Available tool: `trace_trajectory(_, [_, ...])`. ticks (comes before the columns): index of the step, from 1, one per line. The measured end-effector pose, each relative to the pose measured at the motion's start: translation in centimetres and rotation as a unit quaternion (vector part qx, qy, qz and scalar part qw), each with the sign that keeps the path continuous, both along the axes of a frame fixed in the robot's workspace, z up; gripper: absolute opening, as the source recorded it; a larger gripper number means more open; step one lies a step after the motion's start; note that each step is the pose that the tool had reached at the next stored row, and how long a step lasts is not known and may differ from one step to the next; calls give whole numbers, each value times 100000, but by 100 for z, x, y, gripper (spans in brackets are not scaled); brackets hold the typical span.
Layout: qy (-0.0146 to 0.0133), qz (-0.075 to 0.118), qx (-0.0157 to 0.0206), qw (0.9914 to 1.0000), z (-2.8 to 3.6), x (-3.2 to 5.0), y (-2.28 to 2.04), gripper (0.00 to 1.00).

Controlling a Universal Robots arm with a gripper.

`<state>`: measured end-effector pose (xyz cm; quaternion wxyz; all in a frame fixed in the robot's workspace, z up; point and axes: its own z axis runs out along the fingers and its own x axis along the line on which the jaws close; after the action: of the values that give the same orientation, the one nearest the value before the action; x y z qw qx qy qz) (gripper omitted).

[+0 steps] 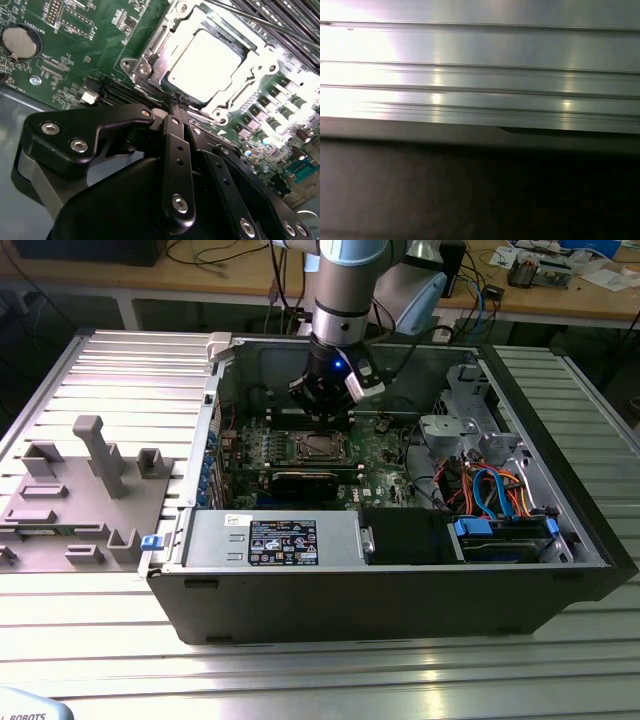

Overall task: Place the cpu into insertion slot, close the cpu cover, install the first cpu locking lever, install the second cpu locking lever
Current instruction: 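Install the first cpu locking lever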

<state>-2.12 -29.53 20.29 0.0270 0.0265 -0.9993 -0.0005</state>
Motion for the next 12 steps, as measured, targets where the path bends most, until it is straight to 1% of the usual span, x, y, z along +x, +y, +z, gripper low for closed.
trace_trajectory(2, [37,0,71,100000,-12,16,0,11])
trace_trajectory(5, [70,12,328,99999,-24,40,1,11])
trace_trajectory(8, [70,182,885,99996,-25,51,2,11])
trace_trajectory(9, [74,282,1241,99992,-26,53,4,11])
trace_trajectory(12, [38,293,1410,99990,-15,53,7,11])
